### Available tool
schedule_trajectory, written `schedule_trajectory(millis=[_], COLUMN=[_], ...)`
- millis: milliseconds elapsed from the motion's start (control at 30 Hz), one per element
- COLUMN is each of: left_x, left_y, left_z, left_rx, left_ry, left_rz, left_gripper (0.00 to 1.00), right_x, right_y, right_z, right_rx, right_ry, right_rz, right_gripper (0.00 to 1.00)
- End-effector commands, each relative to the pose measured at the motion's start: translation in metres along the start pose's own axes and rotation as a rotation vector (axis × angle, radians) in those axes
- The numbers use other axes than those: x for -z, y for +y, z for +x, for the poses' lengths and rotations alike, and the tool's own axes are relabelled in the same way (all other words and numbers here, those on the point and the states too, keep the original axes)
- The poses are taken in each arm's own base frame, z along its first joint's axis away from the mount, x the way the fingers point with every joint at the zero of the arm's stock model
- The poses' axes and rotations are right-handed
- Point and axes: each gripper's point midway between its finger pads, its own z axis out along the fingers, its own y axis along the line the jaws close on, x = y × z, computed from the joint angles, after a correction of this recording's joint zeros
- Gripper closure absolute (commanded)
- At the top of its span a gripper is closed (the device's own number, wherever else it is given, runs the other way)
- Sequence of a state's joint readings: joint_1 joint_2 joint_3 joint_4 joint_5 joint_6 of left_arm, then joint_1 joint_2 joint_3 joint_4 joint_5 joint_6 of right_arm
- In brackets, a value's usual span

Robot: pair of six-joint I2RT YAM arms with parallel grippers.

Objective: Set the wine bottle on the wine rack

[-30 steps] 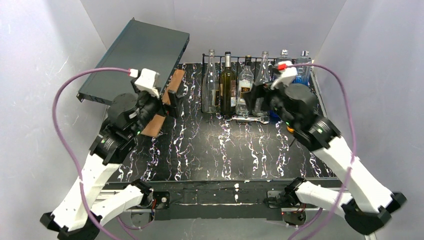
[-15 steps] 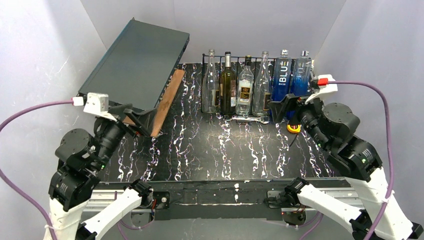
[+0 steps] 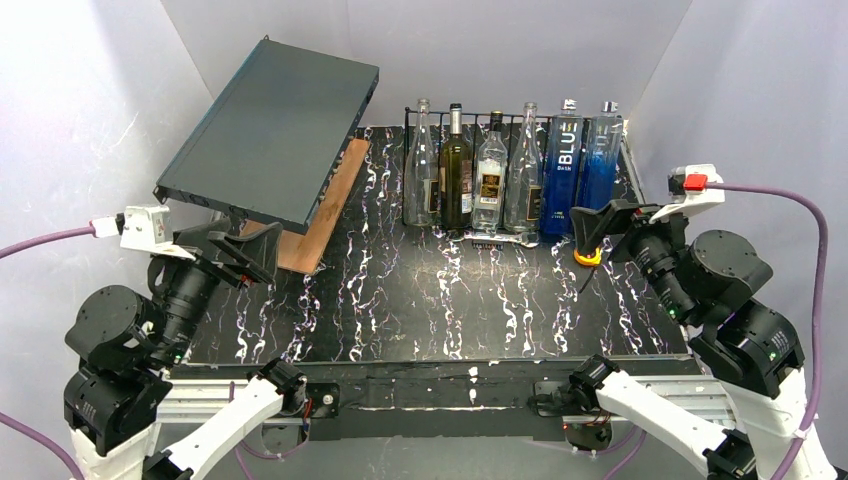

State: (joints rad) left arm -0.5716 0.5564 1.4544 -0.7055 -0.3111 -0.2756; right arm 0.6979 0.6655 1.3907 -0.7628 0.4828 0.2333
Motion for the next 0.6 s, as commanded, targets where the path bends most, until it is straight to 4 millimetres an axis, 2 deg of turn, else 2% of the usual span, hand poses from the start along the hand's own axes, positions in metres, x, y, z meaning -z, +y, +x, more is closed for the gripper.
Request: schedule_trajectory(millis=[0, 233, 567], left_x=[0.005, 0.006, 0.004], left_y=[0.007, 0.009, 0.012], left_z=[-0.010, -0.012, -0.011], left_rx=[-0.020, -0.034, -0.059], left_ry=[-0.025, -0.032, -0.030], left_rz=[-0.034, -0.040, -0.055], left_gripper=[0.01, 0.01, 0.01], right_x=[0.011, 0.019, 0.021], right_y=[-0.008, -0.013, -0.015], right_z=[-0.025, -0.035, -0.033], right_rx=[-0.005, -0.014, -0.010], right_ry=[-0.074, -0.116, -0.127], right_rz=[0.026, 0.039, 0.034], right_gripper=[0.02, 0.02, 0.02])
